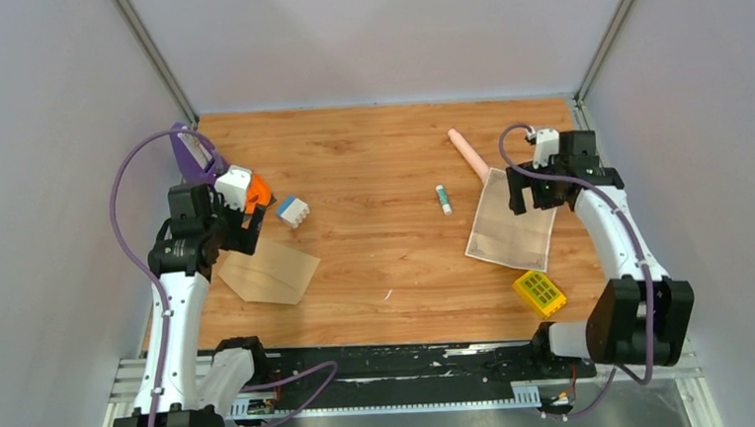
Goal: Place the letter into the envelope and seal it
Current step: Pick up the letter from the center of the board.
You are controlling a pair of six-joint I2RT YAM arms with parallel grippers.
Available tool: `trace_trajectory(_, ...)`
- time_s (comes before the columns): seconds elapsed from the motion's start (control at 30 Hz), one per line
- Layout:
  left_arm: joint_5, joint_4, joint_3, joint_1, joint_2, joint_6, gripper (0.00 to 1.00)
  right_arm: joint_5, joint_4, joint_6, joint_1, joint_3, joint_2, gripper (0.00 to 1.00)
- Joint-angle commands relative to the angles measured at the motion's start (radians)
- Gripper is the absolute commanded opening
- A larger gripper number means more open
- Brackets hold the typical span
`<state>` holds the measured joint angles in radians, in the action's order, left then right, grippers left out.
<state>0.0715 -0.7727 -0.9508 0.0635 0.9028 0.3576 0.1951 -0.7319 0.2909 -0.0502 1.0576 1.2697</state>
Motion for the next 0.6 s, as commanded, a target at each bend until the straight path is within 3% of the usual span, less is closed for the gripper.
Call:
trace_trajectory(0.0,0.027,0.016,0.007,0.008,-0.026,-0.003,1.0,0.028,0.033,0.022,-0.138,0.056,0.092,0.97)
trace_trajectory(0.17,0.028,0.018,0.013,0.008,-0.03,-0.003,1.0,0.113,0.036,0.04,-0.263,0.112,0.228,0.92)
trace_trajectory(0.57,0.057,0.03,0.014,0.007,-0.017,-0.02,1.0,0.235,0.07,0.057,-0.402,0.16,0.4,0.86)
